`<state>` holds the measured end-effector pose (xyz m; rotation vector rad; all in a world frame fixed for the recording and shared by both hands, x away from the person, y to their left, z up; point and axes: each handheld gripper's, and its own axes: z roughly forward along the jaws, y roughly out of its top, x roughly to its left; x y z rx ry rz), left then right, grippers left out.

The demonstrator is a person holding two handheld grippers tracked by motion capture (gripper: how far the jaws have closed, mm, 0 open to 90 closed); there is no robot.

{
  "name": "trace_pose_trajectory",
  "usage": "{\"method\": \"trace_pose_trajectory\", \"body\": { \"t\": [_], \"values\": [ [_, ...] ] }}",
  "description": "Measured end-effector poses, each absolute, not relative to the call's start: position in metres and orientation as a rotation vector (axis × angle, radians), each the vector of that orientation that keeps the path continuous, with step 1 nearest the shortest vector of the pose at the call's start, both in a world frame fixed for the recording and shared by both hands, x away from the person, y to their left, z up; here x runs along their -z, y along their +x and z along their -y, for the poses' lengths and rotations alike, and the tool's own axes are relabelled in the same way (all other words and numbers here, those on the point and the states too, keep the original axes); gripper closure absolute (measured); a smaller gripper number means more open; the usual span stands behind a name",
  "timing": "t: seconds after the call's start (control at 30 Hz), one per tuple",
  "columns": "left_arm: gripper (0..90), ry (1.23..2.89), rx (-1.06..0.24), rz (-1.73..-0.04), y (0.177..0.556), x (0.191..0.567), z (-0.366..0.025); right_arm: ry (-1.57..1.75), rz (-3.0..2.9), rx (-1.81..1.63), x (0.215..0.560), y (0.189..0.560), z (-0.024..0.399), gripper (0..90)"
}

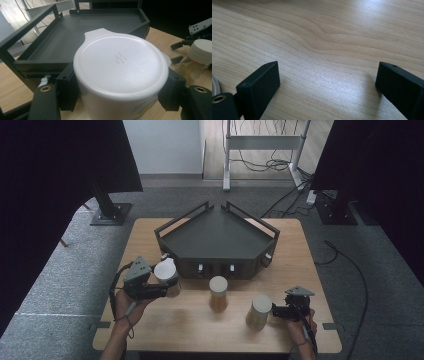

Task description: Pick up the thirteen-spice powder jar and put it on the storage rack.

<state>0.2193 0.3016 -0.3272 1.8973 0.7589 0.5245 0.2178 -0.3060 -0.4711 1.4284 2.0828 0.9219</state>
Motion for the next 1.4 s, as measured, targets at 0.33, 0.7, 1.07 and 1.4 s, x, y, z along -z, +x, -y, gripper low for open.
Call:
{"method": "trace_pose_trajectory", "body": {
  "t": [0.33,0.7,1.07,1.4],
  "values": [
    [30.7,1.89,-0.535,-0.765,0.231,0.31,-0.301,1.429,-2.083,-0.922,0.471,0.218,0.306,4.9],
    [30.7,1.886,-0.549,-0.765,0.246,0.29,-0.294,1.429,-2.082,-0.922,0.471,0.218,0.306,4.9],
    [30.7,1.901,-0.577,-0.775,0.265,0.277,-0.281,1.429,-2.083,-0.923,0.471,0.218,0.306,4.9],
    [30.7,1.89,-0.594,-0.766,0.282,0.274,-0.271,1.43,-2.083,-0.923,0.471,0.218,0.306,4.9]
  ]
}}
